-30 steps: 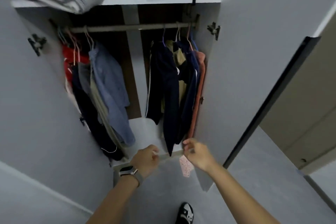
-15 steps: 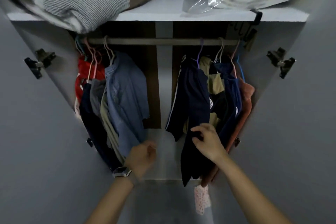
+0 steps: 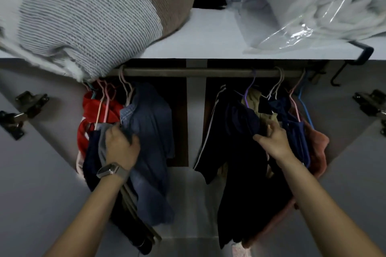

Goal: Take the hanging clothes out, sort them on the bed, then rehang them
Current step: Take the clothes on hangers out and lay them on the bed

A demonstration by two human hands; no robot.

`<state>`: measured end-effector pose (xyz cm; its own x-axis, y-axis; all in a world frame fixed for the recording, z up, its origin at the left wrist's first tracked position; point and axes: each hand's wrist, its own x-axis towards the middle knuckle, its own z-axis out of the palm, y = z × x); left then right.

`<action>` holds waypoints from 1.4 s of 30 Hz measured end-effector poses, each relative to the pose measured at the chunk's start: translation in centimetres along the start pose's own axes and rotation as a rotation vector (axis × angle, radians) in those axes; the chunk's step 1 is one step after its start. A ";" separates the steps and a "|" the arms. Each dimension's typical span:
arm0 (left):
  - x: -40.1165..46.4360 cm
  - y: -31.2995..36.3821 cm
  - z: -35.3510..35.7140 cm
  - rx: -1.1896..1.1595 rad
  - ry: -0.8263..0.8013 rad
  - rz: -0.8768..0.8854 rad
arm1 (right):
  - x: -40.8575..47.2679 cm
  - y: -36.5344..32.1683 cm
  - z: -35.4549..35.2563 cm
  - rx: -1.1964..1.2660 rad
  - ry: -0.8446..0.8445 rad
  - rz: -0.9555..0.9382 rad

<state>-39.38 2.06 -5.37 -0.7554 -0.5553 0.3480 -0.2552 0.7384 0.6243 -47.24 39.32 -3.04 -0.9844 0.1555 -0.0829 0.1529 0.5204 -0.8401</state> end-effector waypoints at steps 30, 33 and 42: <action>-2.2 9.9 10.3 -0.474 -0.447 0.086 | -0.5 -6.5 12.8 0.330 -0.273 0.024; -1.6 8.0 9.3 -0.532 -0.575 0.161 | 0.9 -6.9 13.5 0.125 -0.147 -0.090; -1.0 3.7 6.2 -0.591 -0.472 -0.113 | 5.3 -10.8 17.3 -0.140 -0.293 -0.037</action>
<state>-43.30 7.79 -7.74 -0.9554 -0.2952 0.0070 -0.0811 0.2850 0.9551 -55.62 19.96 -3.66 -0.9697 -0.1029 -0.2215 0.1074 0.6351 -0.7649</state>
